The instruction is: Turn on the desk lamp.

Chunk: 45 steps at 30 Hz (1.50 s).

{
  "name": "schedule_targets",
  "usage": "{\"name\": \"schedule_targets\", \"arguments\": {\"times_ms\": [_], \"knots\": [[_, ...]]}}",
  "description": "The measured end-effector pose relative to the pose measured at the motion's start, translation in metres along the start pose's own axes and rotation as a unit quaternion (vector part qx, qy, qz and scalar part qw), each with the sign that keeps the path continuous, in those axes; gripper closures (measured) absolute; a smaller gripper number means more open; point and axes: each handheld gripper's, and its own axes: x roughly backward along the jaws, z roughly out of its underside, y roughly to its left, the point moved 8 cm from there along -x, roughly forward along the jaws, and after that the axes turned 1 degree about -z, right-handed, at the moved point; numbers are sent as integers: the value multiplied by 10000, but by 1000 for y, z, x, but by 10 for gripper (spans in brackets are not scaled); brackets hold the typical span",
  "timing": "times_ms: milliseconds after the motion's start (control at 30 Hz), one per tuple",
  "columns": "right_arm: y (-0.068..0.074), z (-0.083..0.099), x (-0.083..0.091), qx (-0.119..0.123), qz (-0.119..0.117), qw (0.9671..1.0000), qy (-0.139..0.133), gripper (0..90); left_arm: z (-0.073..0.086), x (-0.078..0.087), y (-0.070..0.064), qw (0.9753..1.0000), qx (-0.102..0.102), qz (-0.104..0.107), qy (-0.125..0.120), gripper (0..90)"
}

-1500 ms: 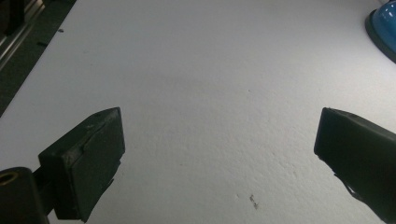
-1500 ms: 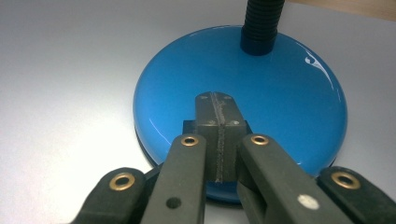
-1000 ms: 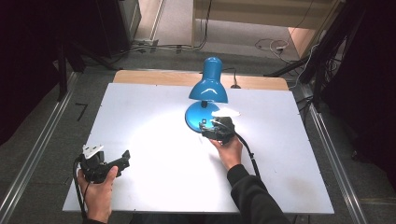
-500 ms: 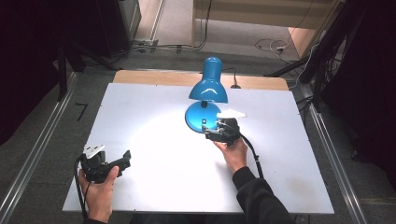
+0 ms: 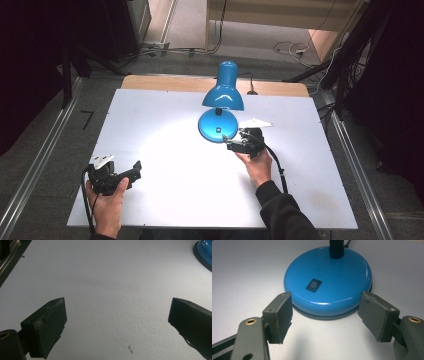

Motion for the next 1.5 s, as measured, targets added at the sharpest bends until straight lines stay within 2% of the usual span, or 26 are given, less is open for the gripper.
{"name": "schedule_targets", "arguments": {"times_ms": [633,933,1100,1500], "knots": [[-24,10,25,-170,34,9998,-77,258,0,0,-1,10000,-32,0,18,28],[-32,17,37,-108,79,9999,-58,248,0,0,-1,10000,-29,6,9,28],[-40,22,46,-107,163,9998,-75,240,0,0,-1,10000,-29,8,11,28],[-68,37,69,-269,332,9990,-119,217,0,-1,-3,10000,-42,20,11,28]]}}
